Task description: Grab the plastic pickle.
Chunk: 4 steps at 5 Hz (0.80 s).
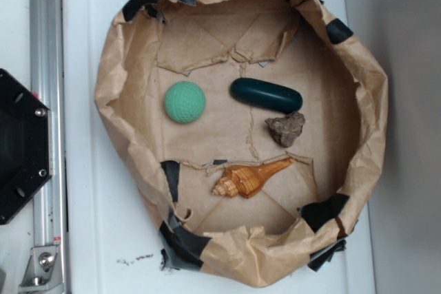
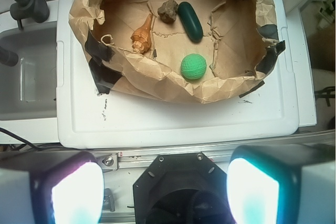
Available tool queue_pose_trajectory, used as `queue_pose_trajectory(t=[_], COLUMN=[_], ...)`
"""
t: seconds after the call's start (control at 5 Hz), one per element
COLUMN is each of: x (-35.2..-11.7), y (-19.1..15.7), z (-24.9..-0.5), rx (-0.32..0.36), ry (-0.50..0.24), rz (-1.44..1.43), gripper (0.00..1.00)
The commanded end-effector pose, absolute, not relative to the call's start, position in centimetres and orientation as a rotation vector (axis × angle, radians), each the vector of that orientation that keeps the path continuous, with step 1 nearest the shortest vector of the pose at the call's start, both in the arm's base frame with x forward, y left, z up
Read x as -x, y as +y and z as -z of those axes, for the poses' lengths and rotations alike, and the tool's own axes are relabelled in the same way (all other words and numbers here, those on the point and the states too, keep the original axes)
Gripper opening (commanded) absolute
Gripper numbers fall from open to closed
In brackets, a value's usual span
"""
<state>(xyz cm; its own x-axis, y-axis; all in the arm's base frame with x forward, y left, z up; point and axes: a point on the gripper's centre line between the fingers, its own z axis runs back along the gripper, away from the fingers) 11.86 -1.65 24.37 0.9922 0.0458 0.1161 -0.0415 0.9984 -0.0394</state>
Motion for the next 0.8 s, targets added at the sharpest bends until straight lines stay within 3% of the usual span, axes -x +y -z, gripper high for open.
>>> queue_pose_trajectory(t=[0.0, 0.2, 0.4, 0.6], x=[-11.9, -16.9, -22.5, -26.2], y=[-1.7, 1.0, 2.4, 3.7], z=[-24.4, -21.2, -18.6, -15.8], rx=[0.037, 0.197, 0.177, 0.153], ry=[-0.117, -0.268, -0.387, -0.379], rz=[-0.044, -0.172, -0.028, -0.002], gripper=[1.00, 1.00, 1.00, 1.00])
